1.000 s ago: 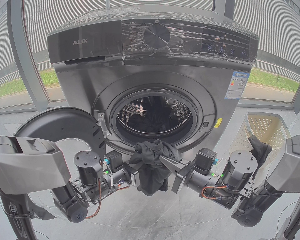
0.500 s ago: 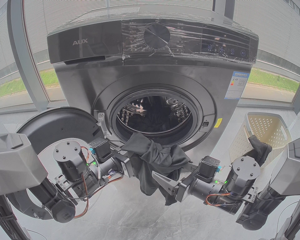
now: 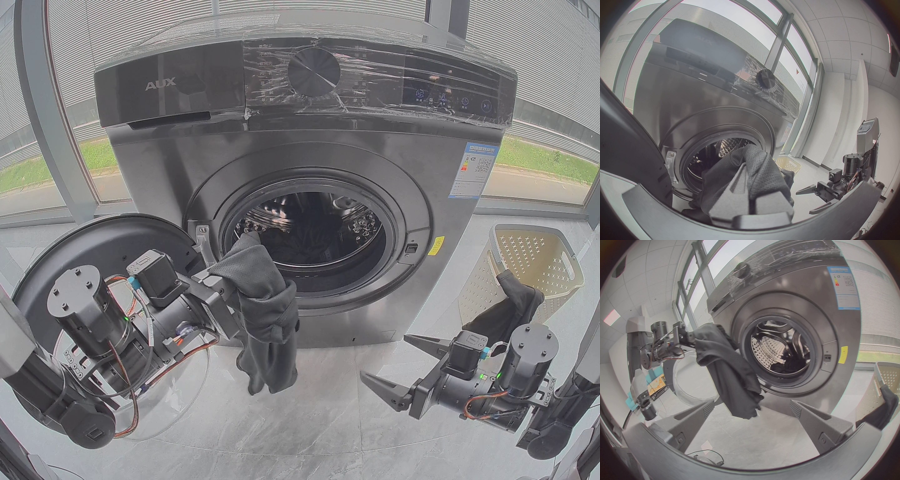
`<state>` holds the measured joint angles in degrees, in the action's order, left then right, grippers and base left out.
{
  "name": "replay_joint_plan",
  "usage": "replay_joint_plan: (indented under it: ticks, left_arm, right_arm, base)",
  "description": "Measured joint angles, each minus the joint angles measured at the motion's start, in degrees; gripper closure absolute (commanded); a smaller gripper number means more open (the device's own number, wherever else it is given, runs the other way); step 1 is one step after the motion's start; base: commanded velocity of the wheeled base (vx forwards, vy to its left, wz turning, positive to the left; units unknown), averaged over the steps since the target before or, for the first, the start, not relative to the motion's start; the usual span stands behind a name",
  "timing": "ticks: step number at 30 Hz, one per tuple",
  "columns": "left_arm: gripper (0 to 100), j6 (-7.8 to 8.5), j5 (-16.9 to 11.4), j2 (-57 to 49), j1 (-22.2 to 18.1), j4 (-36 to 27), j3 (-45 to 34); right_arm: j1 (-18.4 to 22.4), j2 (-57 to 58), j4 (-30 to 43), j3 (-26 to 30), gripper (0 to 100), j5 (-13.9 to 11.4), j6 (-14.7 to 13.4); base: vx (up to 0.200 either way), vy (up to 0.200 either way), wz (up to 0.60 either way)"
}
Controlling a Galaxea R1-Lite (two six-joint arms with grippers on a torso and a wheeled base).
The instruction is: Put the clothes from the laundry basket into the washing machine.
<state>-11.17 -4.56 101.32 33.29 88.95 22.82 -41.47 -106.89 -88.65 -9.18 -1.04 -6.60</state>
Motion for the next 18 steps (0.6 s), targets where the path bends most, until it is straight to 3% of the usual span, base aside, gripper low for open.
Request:
replay_joint_plan:
  ticks: [4, 9, 11, 16, 18]
  left_arm:
    - [100, 0.15, 0.65, -0.88, -0.06, 0.02, -0.72]
    - [100, 0.22, 4.38, -1.71, -0.11, 0.00, -2.32]
    - [100, 0.68, 4.67, -1.93, -0.17, 0.02, -2.99]
    - [100, 5.38, 4.83, -2.19, -0.17, -0.02, -5.41]
    - [100, 6.27, 4.94, -2.17, 0.05, -0.06, -6.18]
  right_arm:
    - [3.83, 0.41, -0.02, 0.17, 0, -0.02, 0.22]
    - [7.83, 0.38, -0.04, -1.18, 0, 0.22, 0.11]
    - [8.59, 0.38, -0.04, -1.62, 0, 0.26, 0.06]
    - [9.73, 0.17, -0.09, -2.76, 0, 0.82, -0.10]
    - [9.97, 0.09, -0.09, -2.94, 0, 1.04, -0.27]
  base:
    - [0.000, 0.000, 0.00]
    - [0.000, 0.000, 0.00]
    - [0.000, 0.000, 0.00]
    - [0.000, 0.000, 0.00]
    - [0.000, 0.000, 0.00]
